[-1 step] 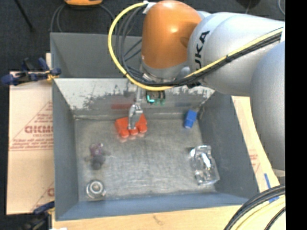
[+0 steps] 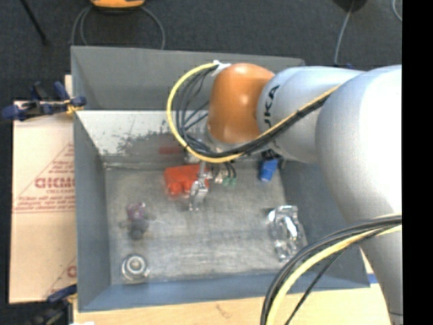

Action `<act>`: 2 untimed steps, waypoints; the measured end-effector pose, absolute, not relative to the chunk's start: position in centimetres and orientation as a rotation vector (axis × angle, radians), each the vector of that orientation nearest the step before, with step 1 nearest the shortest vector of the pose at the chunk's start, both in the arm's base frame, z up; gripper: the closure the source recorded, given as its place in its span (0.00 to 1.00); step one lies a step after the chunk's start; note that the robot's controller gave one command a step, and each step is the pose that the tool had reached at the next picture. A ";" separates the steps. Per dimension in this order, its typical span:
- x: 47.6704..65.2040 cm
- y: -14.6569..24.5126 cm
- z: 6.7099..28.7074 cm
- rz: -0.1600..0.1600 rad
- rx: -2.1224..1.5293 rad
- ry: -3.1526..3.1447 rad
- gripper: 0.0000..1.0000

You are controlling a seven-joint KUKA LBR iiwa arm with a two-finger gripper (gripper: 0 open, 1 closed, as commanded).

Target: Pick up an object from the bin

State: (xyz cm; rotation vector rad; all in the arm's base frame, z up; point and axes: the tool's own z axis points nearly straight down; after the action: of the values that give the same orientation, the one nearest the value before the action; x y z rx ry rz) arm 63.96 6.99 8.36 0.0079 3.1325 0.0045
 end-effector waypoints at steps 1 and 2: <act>64.4 7.0 10.2 -0.001 -0.095 3.133 0.00; 64.4 6.5 11.6 0.003 0.050 3.134 0.00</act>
Offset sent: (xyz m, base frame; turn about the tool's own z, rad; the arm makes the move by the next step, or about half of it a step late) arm 0.0023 0.0009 0.0164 -0.0668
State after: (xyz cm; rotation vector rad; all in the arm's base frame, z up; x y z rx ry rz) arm 64.43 6.49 11.59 0.0504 3.1336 0.0030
